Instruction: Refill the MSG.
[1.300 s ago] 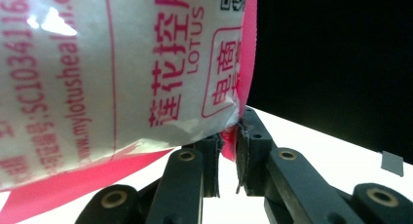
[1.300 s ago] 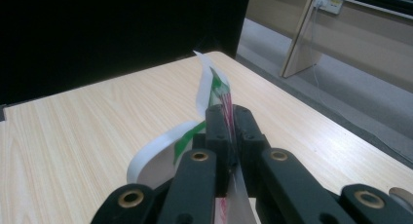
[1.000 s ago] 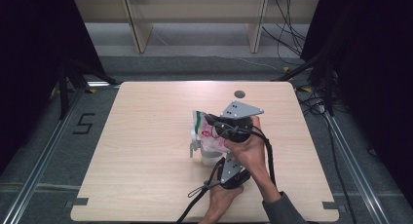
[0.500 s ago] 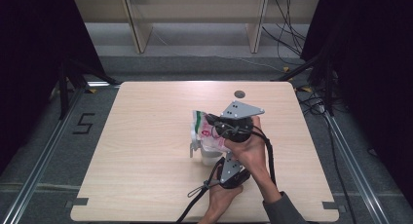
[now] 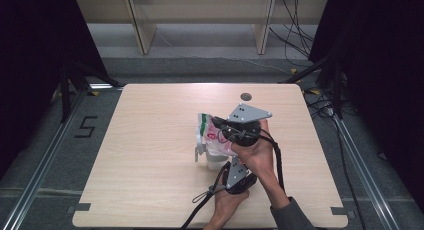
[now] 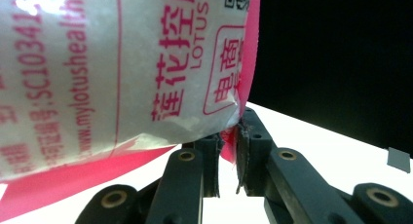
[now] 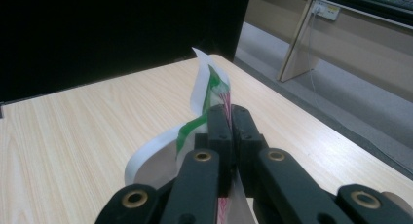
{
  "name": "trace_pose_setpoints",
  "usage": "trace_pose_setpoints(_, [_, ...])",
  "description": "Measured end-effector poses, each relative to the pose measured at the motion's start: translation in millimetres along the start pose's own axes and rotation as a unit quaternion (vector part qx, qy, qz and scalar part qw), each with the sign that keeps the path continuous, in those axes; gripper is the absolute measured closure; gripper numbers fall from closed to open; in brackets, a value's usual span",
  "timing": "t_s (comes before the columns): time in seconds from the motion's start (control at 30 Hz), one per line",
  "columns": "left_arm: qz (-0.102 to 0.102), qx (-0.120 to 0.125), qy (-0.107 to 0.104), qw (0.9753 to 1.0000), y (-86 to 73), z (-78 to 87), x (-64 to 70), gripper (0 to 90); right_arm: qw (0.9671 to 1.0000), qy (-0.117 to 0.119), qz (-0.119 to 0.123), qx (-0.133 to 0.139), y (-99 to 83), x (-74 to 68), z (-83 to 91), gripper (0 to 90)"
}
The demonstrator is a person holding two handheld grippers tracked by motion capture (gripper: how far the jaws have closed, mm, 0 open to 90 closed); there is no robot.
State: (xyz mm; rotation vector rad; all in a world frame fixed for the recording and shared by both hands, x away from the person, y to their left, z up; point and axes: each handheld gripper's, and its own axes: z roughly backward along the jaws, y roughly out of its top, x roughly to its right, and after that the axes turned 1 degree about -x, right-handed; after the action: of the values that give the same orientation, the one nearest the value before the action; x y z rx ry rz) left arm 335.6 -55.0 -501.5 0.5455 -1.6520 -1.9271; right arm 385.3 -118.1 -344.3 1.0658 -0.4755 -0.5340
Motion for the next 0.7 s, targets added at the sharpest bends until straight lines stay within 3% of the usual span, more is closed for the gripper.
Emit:
trace_pose_setpoints(0.07, [-0.002,0.0,0.001,1.0,-0.3,0.0,-0.2,80.3,0.9998,-0.014,0.014,0.009,0.4,1.2,1.1,89.8])
trace_pose_setpoints(0.2, [-0.006,-0.002,0.007,1.0,-0.8,0.8,-0.4,80.4,1.0,0.006,-0.001,0.001,1.0,0.9,3.4,90.0])
trace_pose_setpoints(0.23, [0.013,0.013,0.003,0.9998,-1.3,-1.2,1.3,80.5,1.0,-0.006,-0.002,0.005,0.9,-0.3,4.1,90.0])
trace_pose_setpoints(0.27, [0.014,0.012,0.005,0.9998,-1.6,-1.0,1.2,80.4,0.9999,-0.006,0.009,0.007,1.2,1.1,4.3,90.0])
trace_pose_setpoints(0.53, [0.005,0.01,0.008,0.9999,-2.9,1.2,1.5,80.5,0.9999,0.005,0.004,0.008,1.9,1.6,9.9,90.0])
trace_pose_setpoints(0.57, [-0.002,0.008,0.01,0.9999,-3.4,1.7,1.4,80.5,0.9998,-0.001,0.016,0.014,2.2,3.5,11.6,90.0])
trace_pose_setpoints(0.7, [-0.007,0.004,0.012,0.9999,-5.8,4.5,2.3,80.5,0.9998,0.007,0.0,0.016,1.4,4.2,19.1,90.0])
